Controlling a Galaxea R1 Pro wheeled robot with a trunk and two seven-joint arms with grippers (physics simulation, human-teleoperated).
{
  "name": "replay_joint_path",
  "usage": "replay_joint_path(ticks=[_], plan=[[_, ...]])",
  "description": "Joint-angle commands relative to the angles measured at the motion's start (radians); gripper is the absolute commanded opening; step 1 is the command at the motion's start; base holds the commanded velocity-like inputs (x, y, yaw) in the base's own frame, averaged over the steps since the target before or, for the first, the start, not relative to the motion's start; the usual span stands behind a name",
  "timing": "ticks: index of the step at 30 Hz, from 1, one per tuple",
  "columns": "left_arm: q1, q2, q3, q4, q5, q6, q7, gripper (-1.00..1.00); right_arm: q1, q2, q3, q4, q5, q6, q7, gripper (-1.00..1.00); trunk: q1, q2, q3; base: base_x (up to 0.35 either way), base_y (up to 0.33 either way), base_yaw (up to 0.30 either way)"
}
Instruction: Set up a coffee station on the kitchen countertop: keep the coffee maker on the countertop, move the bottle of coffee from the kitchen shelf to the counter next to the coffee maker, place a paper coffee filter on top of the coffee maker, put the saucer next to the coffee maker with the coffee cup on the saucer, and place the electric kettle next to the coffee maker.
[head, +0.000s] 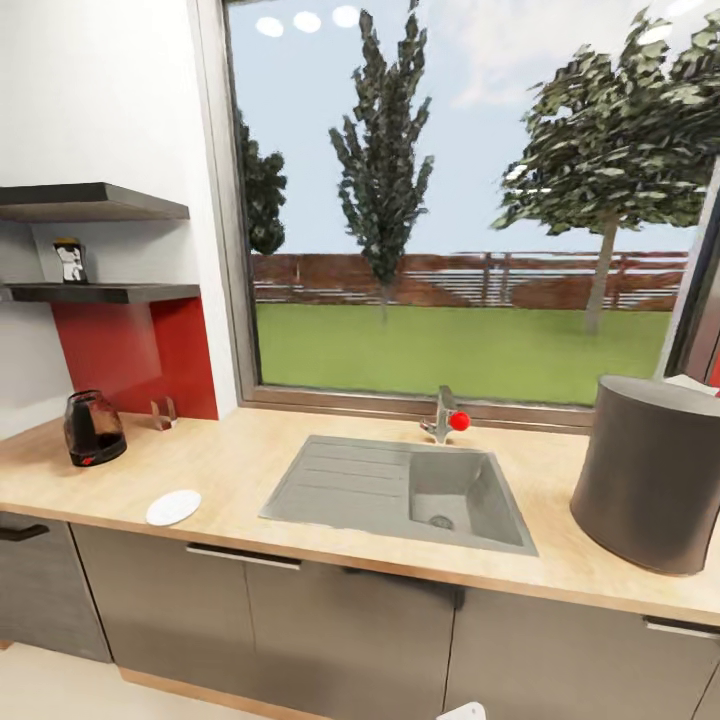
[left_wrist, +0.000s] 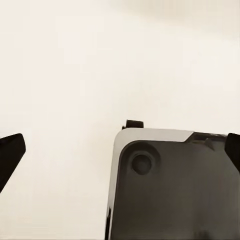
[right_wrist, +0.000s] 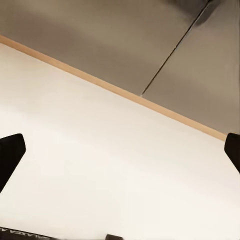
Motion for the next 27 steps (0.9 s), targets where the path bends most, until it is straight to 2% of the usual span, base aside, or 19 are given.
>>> replay_joint_path(ticks=[1, 27], plan=[[0.000, -0.001, 0.005, 0.001, 0.001, -0.003, -0.001, 1.00, 0.000, 0.000, 0.009, 0.001, -0.009, -0.002, -0.003, 1.00, 0.001, -0.001, -0.002, 0.098, 0.329, 0.000], [0.000, -0.007, 0.003, 0.001, 0.001, -0.003, 0.002, 1.00, 0.000, -0.001, 0.009, 0.001, -0.008, -0.003, -0.004, 1.00, 0.001, -0.001, -0.043, 0.020, 0.337, 0.000]])
